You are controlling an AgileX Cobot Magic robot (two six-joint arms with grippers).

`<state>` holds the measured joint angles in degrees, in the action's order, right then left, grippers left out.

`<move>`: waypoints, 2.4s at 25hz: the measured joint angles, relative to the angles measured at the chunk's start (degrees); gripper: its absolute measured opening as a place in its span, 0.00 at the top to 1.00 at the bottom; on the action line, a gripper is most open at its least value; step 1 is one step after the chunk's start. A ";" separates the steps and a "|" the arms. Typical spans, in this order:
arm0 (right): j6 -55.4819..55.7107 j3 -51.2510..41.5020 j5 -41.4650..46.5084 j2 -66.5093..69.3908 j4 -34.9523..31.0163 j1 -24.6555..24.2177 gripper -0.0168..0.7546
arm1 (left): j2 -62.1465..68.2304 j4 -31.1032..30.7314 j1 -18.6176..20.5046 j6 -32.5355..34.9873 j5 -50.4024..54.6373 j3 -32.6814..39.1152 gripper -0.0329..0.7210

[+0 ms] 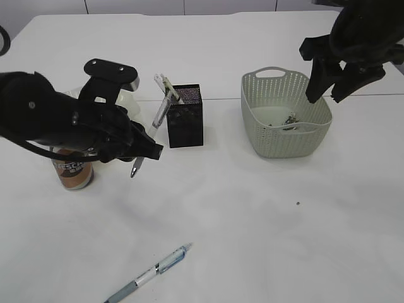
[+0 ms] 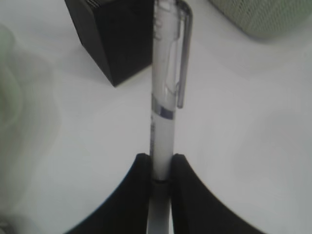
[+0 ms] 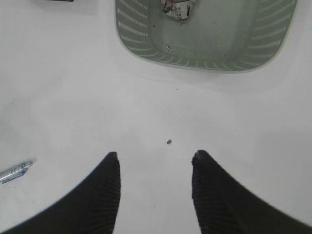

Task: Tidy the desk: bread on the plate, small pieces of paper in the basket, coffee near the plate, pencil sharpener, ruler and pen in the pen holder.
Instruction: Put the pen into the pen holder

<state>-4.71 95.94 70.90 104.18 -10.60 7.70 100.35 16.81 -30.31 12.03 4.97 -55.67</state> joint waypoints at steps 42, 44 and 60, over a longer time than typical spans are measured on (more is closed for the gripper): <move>-1.31 0.00 0.00 0.00 0.00 0.00 0.52 | 25.03 -10.56 0.00 -10.29 -47.21 -16.50 0.87; -1.31 0.00 0.00 0.00 0.00 0.00 0.52 | 25.03 -10.58 0.00 -10.29 -47.21 -16.59 0.86; -1.44 0.00 0.00 0.00 0.00 0.00 0.52 | 25.28 -10.70 0.00 -10.29 -47.10 -17.16 0.86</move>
<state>-6.15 95.94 70.90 104.18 -10.60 7.70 125.63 6.11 -30.31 1.74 -42.14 -72.83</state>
